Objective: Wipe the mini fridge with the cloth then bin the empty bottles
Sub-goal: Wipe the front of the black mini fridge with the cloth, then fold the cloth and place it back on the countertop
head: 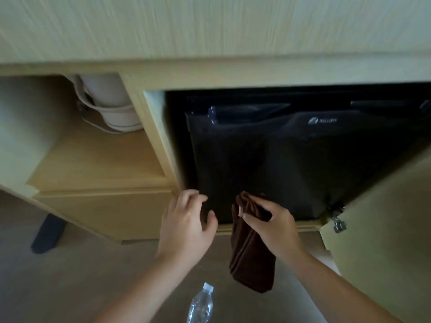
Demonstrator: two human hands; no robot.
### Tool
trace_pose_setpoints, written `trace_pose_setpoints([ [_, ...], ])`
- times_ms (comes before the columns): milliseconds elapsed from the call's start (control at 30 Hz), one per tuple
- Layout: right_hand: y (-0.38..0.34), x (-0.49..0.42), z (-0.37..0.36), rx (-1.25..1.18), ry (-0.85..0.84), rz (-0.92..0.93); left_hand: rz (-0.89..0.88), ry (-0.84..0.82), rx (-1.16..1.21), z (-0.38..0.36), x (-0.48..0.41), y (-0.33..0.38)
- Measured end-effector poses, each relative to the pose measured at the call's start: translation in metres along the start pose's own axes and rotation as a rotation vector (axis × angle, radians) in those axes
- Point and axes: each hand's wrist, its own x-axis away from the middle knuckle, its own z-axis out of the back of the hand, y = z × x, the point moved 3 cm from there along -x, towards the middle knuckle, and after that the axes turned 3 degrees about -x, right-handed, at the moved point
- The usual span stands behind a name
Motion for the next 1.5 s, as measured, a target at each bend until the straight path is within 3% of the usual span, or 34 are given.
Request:
trace_pose_setpoints([
  [200,-0.090,0.031,0.028,-0.020,-0.006,-0.067,0.180,0.032,0.048,0.086,-0.010,0.029],
  [433,-0.198,0.079,0.083,-0.033,0.066,-0.158,0.190,0.008,0.086,0.196,0.011,0.074],
  [600,-0.286,0.110,0.120,0.018,0.088,-0.126,0.150,-0.044,0.096,0.281,0.025,0.111],
  [933,-0.424,0.175,0.178,0.019,0.008,-0.015,0.088,0.026,0.096,0.416,0.037,0.176],
  [1200,-0.492,0.205,0.178,0.060,-0.059,0.123,0.152,0.101,0.062,0.479,0.061,0.158],
  [1500,-0.549,0.219,0.114,0.119,-0.089,0.191,0.185,0.237,0.065,0.545,0.074,0.105],
])
